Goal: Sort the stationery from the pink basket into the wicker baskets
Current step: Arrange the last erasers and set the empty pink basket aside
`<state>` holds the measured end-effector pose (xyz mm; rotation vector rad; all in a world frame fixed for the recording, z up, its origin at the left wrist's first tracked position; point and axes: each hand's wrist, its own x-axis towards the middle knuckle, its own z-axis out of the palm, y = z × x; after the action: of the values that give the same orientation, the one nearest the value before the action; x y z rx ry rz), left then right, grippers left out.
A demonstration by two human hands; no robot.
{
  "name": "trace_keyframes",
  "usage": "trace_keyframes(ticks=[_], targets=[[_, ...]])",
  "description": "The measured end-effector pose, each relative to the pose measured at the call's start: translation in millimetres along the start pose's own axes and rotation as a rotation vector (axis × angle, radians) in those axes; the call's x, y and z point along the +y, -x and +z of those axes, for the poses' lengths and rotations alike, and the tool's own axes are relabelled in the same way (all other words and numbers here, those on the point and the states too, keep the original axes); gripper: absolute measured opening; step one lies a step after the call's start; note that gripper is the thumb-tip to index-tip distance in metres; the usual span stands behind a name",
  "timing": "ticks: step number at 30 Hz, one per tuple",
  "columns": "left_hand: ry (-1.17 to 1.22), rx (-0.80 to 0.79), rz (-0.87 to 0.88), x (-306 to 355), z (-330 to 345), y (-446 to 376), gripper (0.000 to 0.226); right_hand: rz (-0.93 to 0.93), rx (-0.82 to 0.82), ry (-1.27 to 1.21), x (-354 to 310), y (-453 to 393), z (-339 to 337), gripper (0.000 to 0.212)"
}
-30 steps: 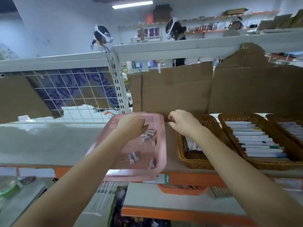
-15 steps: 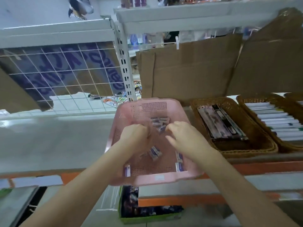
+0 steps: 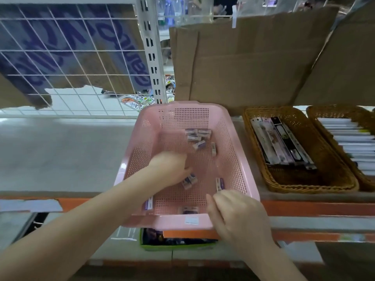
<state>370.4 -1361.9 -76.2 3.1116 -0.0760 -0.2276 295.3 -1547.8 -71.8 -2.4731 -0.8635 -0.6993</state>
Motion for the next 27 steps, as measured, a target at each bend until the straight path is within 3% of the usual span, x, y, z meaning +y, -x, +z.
trace_keyframes(ticks=[4, 8, 15, 19, 22, 25, 27], targets=[[0.137, -0.176, -0.049, 12, 6, -10, 0.033, -0.021, 0.031, -0.022, 3, 5, 8, 0.056], [0.116, -0.253, -0.036, 26, 6, -16, 0.043, -0.032, 0.026, -0.002, 5, 7, 12, 0.049], [0.063, -0.323, 0.143, 32, 9, -11, 0.059, -0.027, -0.018, -0.028, 6, 6, 12, 0.054], [0.156, -0.34, 0.179, 28, 3, -4, 0.043, -0.028, -0.032, -0.042, 6, 5, 11, 0.058], [0.21, -0.481, 0.334, 18, -7, 7, 0.028, -0.027, -0.036, -0.047, 5, 5, 9, 0.059], [0.222, -0.69, 0.345, 14, -9, 24, 0.032, -0.022, -0.032, -0.053, 5, 5, 9, 0.061], [0.164, -0.707, 0.344, 17, -5, 31, 0.035, -0.026, -0.028, -0.046, 5, 6, 9, 0.062]])
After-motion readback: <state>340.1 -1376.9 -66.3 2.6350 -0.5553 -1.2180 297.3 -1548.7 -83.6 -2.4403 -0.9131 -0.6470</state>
